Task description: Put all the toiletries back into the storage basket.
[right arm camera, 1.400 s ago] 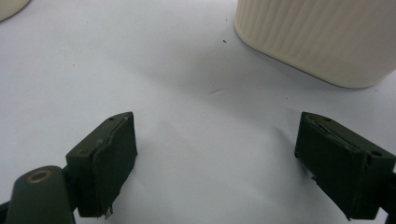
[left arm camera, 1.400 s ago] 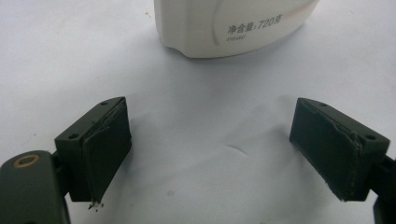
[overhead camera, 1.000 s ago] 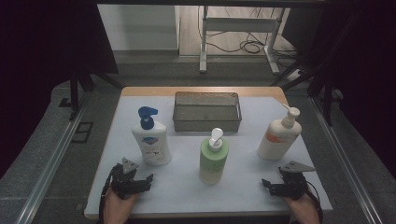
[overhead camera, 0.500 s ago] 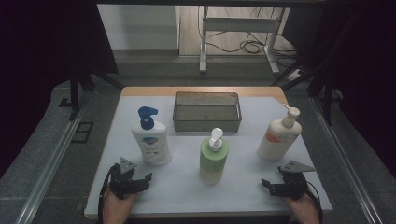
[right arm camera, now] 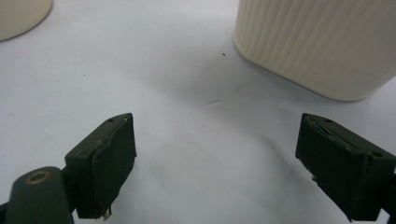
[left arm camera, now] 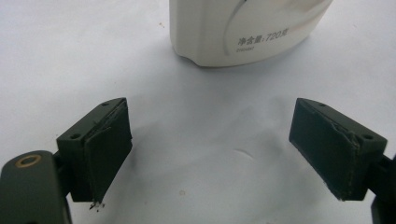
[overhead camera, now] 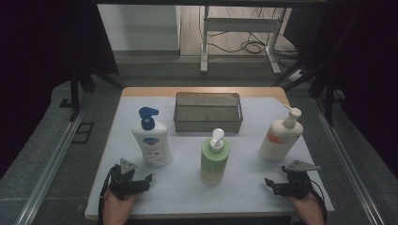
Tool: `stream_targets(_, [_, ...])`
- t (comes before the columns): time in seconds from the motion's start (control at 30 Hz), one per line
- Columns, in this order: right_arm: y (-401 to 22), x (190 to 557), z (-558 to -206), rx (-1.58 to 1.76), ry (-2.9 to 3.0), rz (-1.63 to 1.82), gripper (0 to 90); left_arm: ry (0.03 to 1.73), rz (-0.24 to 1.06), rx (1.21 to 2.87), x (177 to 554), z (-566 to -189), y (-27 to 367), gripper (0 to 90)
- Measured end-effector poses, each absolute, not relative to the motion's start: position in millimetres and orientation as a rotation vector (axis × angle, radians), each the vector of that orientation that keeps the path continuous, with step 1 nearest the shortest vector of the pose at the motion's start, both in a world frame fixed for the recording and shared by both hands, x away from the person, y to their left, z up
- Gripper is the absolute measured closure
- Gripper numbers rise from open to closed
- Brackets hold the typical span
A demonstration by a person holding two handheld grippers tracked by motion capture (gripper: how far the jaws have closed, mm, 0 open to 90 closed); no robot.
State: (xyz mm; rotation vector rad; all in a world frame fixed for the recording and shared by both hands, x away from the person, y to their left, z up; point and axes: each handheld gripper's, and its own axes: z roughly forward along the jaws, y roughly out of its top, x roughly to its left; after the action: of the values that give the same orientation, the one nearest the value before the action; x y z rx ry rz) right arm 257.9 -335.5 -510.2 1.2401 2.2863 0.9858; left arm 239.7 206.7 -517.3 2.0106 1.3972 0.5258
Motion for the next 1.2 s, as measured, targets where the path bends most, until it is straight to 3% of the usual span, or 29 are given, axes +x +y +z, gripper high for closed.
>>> stream_targets(0.53, [-353.4, 261.5, -497.3, 1.284, 2.256, 1.033, 15.8, 1.401, 0.493, 2.021, 241.4, -521.4, 205.1, 13.3])
stream_targets(0.7, [-360.3, 263.8, -493.7, 1.298, 2.25, 1.026, 29.2, 1.389, 0.502, 2.031, 241.1, -522.4, 204.5, 12.8])
stream_targets(0.73, [-363.9, 264.9, -491.6, 1.295, 2.244, 1.038, 36.2, 1.389, 0.501, 2.029, 241.1, -522.6, 204.7, 12.7])
stream_targets(1.03, [-374.6, 269.8, -484.7, 1.308, 2.232, 1.055, 57.2, 1.388, 0.502, 2.028, 240.8, -523.2, 204.7, 12.6])
stream_targets(1.07, [-378.9, 271.3, -483.5, 1.301, 2.233, 1.061, 65.0, 1.388, 0.502, 2.028, 240.8, -523.2, 204.6, 12.6])
stream_targets(1.17, [-384.5, 273.5, -481.7, 1.31, 2.226, 1.081, 71.4, 1.388, 0.501, 2.027, 240.9, -523.2, 204.8, 12.6])
stream_targets(1.2, [-390.1, 275.7, -478.9, 1.312, 2.213, 1.094, 78.0, 1.388, 0.501, 2.027, 240.9, -523.3, 204.8, 12.6])
